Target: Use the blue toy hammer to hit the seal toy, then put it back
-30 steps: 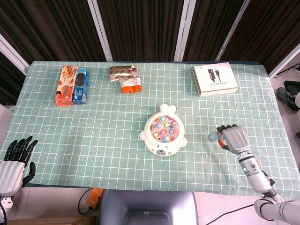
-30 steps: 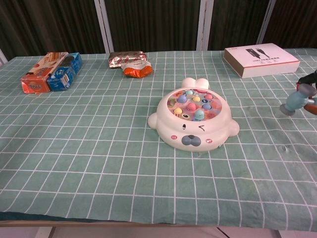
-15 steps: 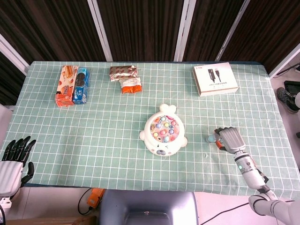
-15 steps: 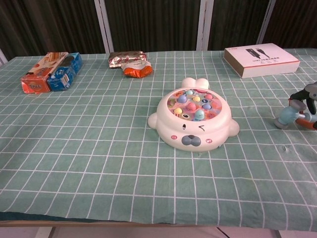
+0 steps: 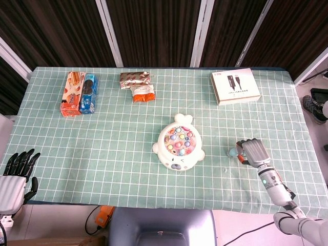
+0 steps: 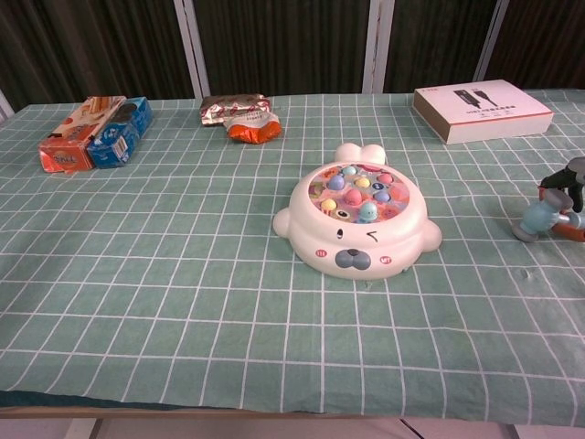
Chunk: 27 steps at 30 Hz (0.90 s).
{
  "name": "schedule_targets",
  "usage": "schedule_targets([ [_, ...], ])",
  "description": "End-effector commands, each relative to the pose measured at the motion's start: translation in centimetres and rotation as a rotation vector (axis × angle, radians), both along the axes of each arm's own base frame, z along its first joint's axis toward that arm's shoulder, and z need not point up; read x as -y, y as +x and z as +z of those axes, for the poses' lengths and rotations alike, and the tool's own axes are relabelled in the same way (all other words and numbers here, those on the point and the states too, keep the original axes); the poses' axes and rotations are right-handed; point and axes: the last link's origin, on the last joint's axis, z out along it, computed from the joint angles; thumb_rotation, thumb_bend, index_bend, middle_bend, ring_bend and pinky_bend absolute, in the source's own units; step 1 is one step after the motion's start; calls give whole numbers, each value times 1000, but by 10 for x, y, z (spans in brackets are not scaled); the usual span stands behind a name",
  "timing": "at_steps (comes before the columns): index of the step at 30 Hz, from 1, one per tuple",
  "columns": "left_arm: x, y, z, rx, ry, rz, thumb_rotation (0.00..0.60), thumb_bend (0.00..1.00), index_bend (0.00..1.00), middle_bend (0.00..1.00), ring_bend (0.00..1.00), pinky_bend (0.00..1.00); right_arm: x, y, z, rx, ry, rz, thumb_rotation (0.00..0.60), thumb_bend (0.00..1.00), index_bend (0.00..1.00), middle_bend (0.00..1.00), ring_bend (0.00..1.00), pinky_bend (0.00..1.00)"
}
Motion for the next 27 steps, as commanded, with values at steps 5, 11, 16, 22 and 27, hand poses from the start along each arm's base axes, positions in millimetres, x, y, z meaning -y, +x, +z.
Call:
schedule_targets([
  [5, 0, 0, 0, 0, 0, 0, 600, 673, 31, 7, 0, 17, 0, -1, 3, 4, -3, -8, 600, 484, 645, 590, 497, 522],
  [11, 0, 0, 0, 1, 1, -1, 600, 673, 31, 8, 0, 17, 0, -3, 3, 2, 4, -23, 600, 474, 480, 578, 484, 507],
  [16, 0, 0, 0, 1, 3, 0, 600, 673, 32, 9, 0, 17, -1, -3, 5, 3, 1, -27, 600, 472, 475, 575, 481, 504],
  [22, 0, 0, 1, 3, 4, -1, 600, 672, 31, 10, 0, 17, -4, -5, 10, 11, -1, -25, 600, 466, 444, 567, 471, 492],
  [27, 0, 0, 0, 1, 1, -2, 600, 672, 31, 10, 0, 17, -5, -7, 13, 9, -2, -27, 600, 460, 429, 565, 470, 490],
])
